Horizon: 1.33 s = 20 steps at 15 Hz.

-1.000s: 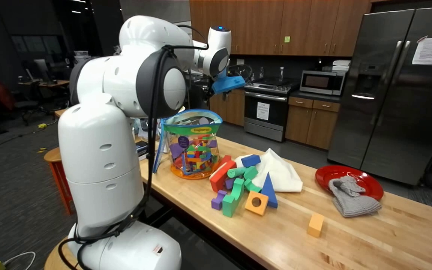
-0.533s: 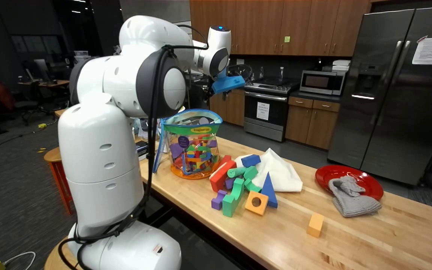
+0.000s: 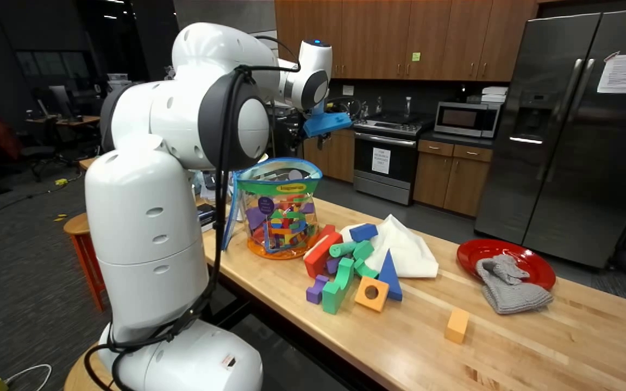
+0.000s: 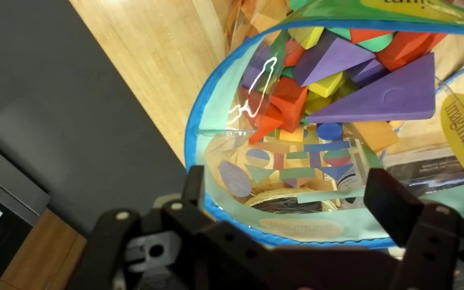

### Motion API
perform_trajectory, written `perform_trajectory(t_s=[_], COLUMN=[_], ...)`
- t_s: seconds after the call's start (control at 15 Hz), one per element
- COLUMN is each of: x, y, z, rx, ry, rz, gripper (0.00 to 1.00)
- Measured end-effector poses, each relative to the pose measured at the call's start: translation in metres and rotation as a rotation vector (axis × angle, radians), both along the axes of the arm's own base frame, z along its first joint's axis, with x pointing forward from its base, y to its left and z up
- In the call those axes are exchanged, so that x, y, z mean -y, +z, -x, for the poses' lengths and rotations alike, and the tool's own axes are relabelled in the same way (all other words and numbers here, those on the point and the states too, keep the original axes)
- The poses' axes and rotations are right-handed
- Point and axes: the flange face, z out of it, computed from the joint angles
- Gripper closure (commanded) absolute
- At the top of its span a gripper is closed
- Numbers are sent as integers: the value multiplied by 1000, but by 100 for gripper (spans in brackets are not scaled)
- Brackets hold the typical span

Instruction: Remove an orange block from the plastic bag and put it on the pile of blocks on the table

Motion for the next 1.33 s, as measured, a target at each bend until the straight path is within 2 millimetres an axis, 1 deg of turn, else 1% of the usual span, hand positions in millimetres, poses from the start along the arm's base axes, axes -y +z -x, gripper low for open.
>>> perform_trajectory(t_s=[0.2,0.47,0.67,0.8,0.93,1.13,1.33], x=[-12,-33,-57,-74,-91,-113,-127], y=[3,16,21,18,10,-4,-17], z=[6,8,3,-5,-13,-26,-34], rx=[-46,-92,-105,-100,-100,-112,-153], ry=[47,131,186,193,150,8,-129], rz=[8,15,27,44,56,34,-3], gripper=[0,0,0,0,0,0,0])
